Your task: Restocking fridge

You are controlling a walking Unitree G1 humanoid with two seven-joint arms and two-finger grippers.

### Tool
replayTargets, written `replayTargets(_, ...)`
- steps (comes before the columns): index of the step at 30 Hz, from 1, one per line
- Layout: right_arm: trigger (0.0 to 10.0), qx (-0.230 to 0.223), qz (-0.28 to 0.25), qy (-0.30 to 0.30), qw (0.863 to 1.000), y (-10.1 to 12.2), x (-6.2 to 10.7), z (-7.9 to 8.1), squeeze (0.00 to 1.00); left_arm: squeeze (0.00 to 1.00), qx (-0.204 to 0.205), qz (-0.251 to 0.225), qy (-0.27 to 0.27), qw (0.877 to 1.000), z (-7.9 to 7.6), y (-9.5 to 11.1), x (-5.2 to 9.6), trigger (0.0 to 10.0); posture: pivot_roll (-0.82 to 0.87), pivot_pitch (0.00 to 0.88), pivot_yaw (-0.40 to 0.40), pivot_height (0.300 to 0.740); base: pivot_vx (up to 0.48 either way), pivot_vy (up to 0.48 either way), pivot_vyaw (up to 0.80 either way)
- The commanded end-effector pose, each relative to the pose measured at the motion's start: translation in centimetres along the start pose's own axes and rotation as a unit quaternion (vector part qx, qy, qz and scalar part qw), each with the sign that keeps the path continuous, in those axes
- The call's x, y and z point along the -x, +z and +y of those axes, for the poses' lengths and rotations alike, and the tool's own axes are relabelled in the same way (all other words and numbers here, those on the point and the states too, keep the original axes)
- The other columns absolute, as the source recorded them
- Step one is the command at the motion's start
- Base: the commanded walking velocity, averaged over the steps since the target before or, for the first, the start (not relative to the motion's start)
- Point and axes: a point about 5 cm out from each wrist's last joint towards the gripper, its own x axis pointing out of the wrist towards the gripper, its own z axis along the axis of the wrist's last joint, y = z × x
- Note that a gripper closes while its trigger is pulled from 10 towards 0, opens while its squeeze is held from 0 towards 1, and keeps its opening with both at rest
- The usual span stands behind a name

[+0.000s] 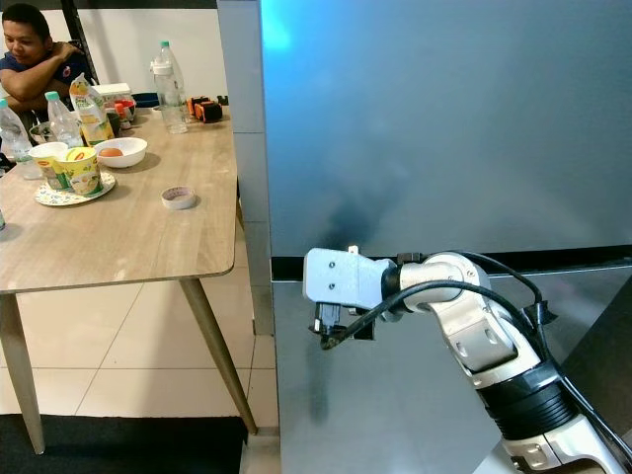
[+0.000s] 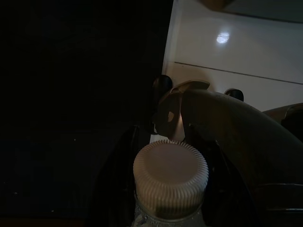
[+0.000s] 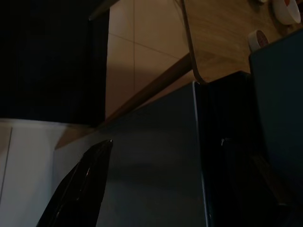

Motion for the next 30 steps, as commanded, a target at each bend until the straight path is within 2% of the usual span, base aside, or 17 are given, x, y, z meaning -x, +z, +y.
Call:
replayTargets(1,10.0,0.006,-0.007,-0.007,1.0,0.5,0.3,-0.4,0.0,0.0,0.003,0.048,-0.023,0.999,-1.5,-2.6,0.0,10.0,-0.13,0.02,-0.038,0.74,0.0,0.0,0.0)
replayTargets(7,10.0,0.022,0.028,-0.007,0.999,-0.2,0.1,-0.2,0.0,0.0,0.001,0.048,-0.023,0.999,-1.5,-2.6,0.0,10.0,-0.13,0.008,-0.038,0.74,0.0,0.0,0.0)
replayTargets(14,10.0,0.009,0.07,0.001,0.998,-1.4,-0.8,0.4,0.0,0.0,0.002,0.047,-0.023,0.999,-1.4,-2.5,0.0,10.0,-0.11,0.006,-0.042,0.74,0.0,0.0,0.0)
replayTargets(25,10.0,0.007,0.101,0.001,0.995,-2.3,-0.4,0.4,0.0,0.0,0.003,0.048,-0.022,0.999,-1.3,-2.6,0.1,10.0,-0.11,0.009,-0.042,0.74,0.0,0.0,0.0)
replayTargets(30,10.0,0.034,0.119,0.022,0.992,-2.1,0.1,0.6,0.0,0.0,0.001,0.049,-0.023,0.999,-1.3,-2.6,0.1,10.0,-0.11,0.01,-0.042,0.74,0.0,0.0,0.0)
